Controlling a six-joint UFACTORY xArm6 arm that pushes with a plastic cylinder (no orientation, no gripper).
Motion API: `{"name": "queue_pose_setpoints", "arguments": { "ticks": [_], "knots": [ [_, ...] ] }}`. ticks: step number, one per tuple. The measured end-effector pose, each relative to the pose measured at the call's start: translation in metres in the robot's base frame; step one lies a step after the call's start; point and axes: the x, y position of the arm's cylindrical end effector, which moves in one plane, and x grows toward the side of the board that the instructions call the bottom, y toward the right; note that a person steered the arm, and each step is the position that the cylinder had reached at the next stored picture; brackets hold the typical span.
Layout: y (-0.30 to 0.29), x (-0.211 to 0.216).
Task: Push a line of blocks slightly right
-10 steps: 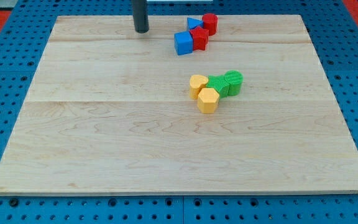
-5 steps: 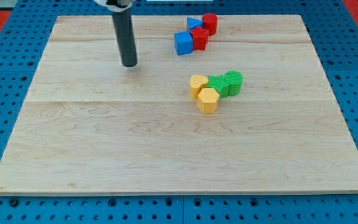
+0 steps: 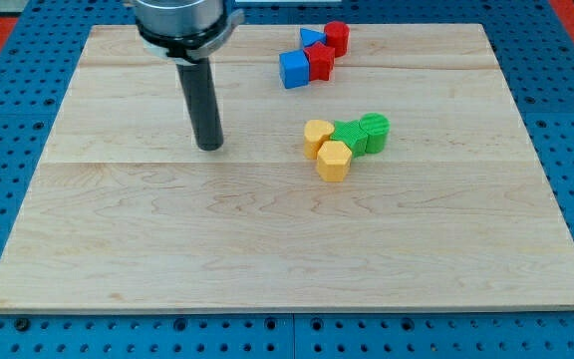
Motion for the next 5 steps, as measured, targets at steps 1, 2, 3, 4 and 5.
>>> {"name": "queue_pose_setpoints", "arguments": {
  "ticks": [1,2,3,4,5],
  "knots": [
    [0.024,0.000],
    [0.038,0.000],
    [0.057,0.000],
    [0.075,0.000],
    [0.093,0.000]
  ]
}}
